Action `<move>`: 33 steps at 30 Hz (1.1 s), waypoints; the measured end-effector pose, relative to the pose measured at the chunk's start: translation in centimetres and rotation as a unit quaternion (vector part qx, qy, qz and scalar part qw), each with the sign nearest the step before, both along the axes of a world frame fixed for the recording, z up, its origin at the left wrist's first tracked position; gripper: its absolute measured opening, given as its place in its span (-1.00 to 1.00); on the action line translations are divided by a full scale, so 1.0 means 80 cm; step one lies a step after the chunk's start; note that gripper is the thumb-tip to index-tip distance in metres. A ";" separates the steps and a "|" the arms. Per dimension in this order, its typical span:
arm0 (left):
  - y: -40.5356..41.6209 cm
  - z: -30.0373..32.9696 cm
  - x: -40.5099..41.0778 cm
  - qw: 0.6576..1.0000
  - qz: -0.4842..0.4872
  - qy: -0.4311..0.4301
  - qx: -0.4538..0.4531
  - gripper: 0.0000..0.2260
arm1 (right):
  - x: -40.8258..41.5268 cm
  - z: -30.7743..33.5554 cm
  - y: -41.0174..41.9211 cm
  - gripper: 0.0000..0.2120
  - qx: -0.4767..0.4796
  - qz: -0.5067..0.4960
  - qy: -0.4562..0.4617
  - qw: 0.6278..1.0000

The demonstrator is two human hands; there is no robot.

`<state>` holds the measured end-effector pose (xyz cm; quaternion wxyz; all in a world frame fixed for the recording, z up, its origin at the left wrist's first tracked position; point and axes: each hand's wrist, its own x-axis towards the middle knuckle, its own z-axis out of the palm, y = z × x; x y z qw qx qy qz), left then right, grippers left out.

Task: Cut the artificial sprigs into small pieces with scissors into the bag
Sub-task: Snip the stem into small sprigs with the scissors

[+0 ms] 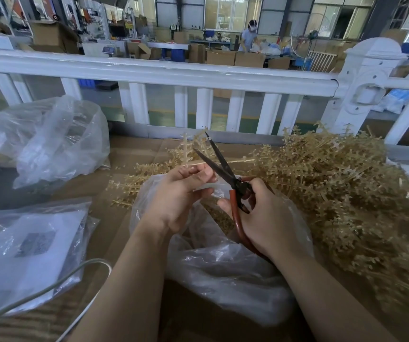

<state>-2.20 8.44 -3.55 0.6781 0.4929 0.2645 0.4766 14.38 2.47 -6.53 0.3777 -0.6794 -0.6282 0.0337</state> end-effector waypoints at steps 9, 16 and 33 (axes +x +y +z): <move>0.000 0.000 0.001 1.000 0.015 -0.003 0.019 -0.91 | 0.007 0.004 -0.004 -0.36 -0.022 -0.038 -0.087 0.995; 0.002 -0.001 0.003 0.997 0.058 0.018 0.040 -0.87 | 0.009 -0.004 -0.004 -0.35 0.020 -0.056 -0.085 0.995; 0.007 -0.007 0.002 0.998 0.048 0.007 0.026 -0.91 | 0.009 -0.005 -0.006 -0.39 0.017 -0.066 -0.107 0.992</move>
